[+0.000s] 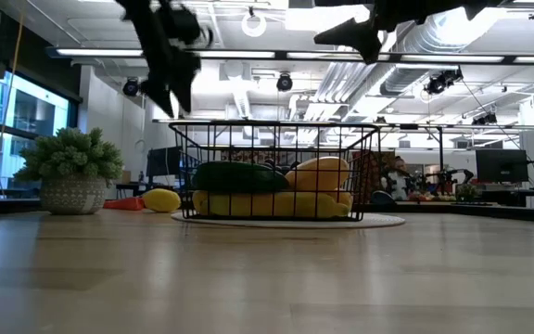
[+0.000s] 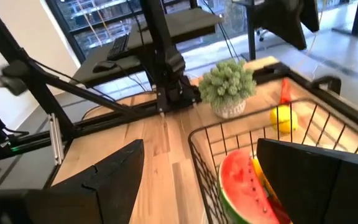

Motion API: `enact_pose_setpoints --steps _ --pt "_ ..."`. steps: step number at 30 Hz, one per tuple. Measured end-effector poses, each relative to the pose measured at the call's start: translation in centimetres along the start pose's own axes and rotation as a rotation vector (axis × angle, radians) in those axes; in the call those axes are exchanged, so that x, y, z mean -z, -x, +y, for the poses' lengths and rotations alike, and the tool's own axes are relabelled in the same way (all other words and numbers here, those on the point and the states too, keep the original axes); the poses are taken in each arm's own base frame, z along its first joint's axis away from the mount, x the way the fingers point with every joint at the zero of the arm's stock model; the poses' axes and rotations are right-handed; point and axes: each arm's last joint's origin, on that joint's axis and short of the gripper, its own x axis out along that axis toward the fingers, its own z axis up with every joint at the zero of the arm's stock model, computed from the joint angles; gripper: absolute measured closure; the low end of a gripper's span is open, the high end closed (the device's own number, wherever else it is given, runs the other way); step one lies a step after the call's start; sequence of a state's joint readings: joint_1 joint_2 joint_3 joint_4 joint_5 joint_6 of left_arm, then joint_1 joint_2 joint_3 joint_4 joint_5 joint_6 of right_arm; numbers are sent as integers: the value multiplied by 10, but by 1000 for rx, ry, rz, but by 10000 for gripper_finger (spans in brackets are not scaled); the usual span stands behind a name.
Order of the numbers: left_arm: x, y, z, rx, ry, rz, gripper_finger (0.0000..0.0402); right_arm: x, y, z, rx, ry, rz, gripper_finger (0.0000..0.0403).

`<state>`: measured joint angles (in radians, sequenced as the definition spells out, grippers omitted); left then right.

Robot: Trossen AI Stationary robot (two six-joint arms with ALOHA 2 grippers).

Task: Build produce basket
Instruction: Put the yellow lemon into the wire basket

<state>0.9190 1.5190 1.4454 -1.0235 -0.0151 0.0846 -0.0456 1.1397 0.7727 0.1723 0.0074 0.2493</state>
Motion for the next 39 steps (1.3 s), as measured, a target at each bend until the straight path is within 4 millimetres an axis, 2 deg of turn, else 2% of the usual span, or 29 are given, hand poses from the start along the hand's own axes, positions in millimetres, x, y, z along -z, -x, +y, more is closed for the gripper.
enact_pose_setpoints --steps 6,12,15,20,28,32,39 --pt "0 -67 8 2 -76 269 30 5 0 -1 14 -54 50 109" --pt "2 -104 5 147 -189 353 30 5 0 -1 15 -67 55 109" --pt "2 -110 2 253 -278 340 30 5 0 -1 15 -67 55 109" --pt "8 -109 1 286 -386 321 30 5 0 -1 15 -67 54 109" --pt "30 -123 -1 212 -450 277 30 5 0 -1 16 -80 54 109" --pt "39 -131 -4 147 -537 296 30 5 0 -2 25 -92 51 109" --pt "40 -137 -4 124 -599 261 30 5 0 -2 26 -91 51 109"
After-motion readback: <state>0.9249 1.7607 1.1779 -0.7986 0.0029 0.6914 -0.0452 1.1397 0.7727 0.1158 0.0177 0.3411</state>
